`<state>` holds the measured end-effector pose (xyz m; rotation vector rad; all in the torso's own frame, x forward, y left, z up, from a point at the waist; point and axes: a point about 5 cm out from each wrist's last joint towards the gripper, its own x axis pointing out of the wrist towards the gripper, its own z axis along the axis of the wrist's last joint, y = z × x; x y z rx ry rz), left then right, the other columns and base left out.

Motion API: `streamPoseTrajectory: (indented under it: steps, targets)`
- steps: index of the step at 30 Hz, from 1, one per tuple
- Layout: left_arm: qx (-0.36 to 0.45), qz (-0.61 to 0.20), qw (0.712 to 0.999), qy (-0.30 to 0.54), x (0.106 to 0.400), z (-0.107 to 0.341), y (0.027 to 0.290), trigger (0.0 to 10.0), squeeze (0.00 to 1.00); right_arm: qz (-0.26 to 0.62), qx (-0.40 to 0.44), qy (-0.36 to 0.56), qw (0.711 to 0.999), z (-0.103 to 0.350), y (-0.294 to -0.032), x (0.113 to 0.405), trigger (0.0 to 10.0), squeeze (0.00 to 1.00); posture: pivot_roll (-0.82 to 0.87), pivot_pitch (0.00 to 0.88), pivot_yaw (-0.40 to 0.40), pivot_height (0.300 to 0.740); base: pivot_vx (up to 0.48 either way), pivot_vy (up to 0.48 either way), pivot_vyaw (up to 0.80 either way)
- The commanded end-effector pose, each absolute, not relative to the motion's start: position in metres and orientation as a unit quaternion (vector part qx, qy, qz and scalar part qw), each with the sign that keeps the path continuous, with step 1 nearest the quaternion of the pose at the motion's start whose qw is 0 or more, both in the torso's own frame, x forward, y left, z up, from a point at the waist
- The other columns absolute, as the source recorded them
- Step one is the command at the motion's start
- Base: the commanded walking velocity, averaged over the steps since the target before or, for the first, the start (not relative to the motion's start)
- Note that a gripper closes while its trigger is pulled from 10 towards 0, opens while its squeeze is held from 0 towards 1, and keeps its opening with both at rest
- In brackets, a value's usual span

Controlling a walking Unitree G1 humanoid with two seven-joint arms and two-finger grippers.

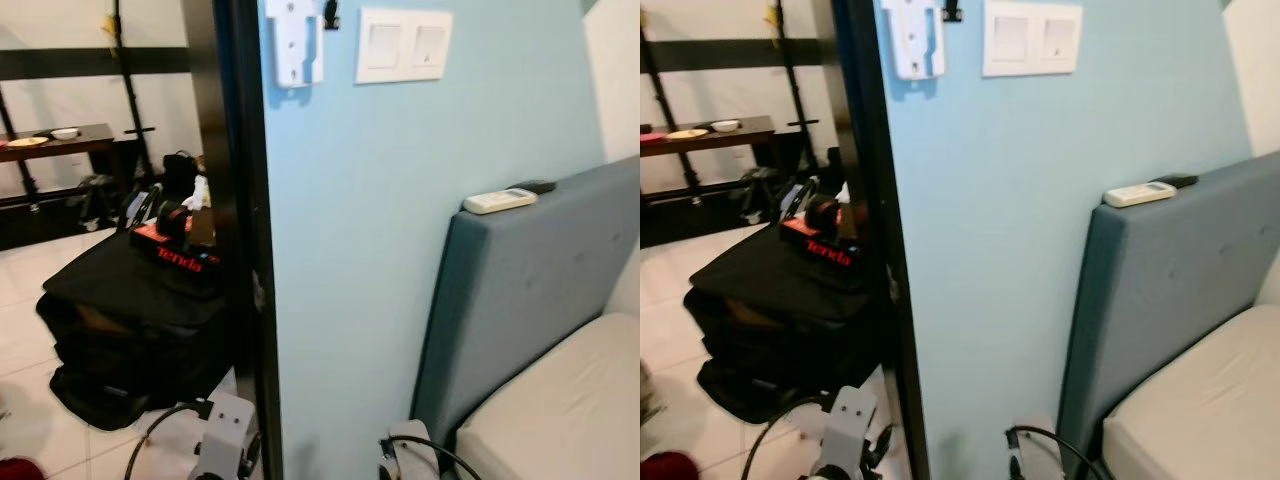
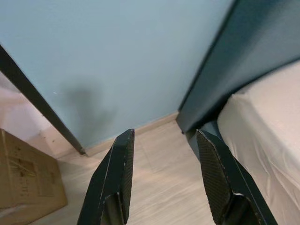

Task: Clean up the room

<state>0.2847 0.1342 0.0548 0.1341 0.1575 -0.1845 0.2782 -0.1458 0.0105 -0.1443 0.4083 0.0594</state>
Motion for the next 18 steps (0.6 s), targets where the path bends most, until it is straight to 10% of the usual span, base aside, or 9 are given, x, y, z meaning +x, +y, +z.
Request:
streamPoseTrajectory:
  steps: [1, 18]
  targets:
    - [0.064, -0.090, 0.990, 0.083, 0.2836, 0.0528, 0.1375, 10.0, 0.00, 0.030, -0.067, 0.215, 0.974, 0.0052, -0.1425, 0.2730, 10.0, 0.00, 0.01, 0.075, 0.026, 0.740, 0.000, 0.000, -0.80]
    - [0.068, -0.086, 0.991, 0.083, 0.2830, 0.0518, 0.1386, 10.0, 0.00, 0.024, -0.073, 0.218, 0.973, 0.0039, -0.1480, 0.2707, 10.0, 0.00, 0.01, 0.074, 0.021, 0.740, 0.000, 0.000, -0.80]
